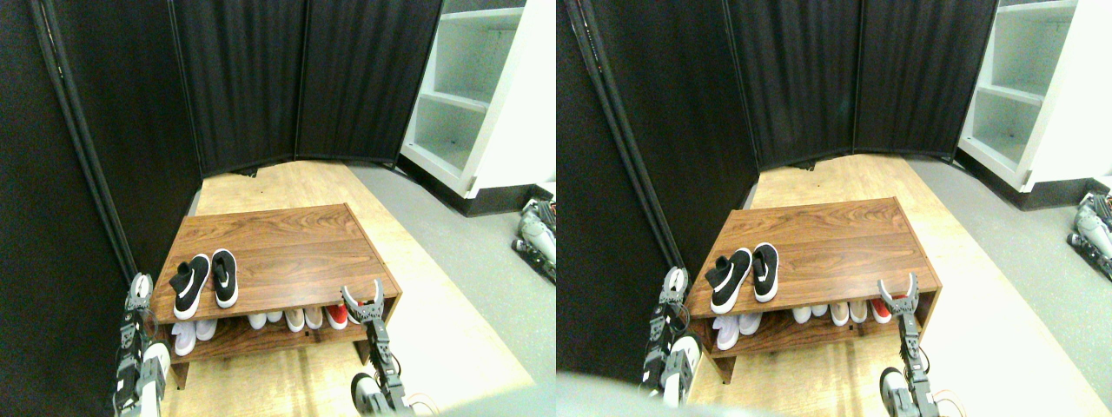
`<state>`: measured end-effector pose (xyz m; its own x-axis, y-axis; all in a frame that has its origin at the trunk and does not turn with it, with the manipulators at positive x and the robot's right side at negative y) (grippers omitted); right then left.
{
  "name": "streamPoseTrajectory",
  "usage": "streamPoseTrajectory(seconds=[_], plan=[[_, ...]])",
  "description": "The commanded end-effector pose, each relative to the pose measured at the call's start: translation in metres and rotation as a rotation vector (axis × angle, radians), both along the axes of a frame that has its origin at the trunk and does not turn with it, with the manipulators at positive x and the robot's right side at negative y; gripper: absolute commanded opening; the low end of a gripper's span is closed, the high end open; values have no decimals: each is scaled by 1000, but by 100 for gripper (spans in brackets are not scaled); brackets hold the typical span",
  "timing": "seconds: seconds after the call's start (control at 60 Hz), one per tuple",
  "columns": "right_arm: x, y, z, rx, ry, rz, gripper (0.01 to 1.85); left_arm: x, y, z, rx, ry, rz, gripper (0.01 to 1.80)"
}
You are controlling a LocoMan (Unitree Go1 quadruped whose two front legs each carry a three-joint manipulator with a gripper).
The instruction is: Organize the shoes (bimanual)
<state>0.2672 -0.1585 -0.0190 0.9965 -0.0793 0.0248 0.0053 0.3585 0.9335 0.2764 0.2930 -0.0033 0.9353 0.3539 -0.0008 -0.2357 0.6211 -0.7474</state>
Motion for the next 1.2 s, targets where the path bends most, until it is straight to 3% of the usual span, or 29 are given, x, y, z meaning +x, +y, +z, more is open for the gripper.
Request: streamPoseTrajectory(seconds=[0.017, 0.133, 0.35, 0.45, 0.7, 0.883, 1.2], plan=[[1, 2, 6, -7, -49, 0, 62, 12, -1, -3, 55, 26, -23, 1], [0, 2, 7, -7, -52, -9, 61, 23, -3, -11, 109, 67, -40, 1], [0, 3, 7, -12, -58, -17, 64, 32, -18, -25, -4, 107, 5, 1], [-1, 3, 7, -16, -55, -20, 62, 36, -26, -30, -7, 111, -28, 1], [-2, 1, 10, -25, -69, -21, 64, 46, -44, -42, -57, 131, 30, 1], [-2, -1, 10, -15, -74, -29, 66, 46, -56, -43, -72, 122, 33, 1], [-3, -2, 10, -36, -87, -32, 66, 44, -61, -40, -110, 139, 30, 1]])
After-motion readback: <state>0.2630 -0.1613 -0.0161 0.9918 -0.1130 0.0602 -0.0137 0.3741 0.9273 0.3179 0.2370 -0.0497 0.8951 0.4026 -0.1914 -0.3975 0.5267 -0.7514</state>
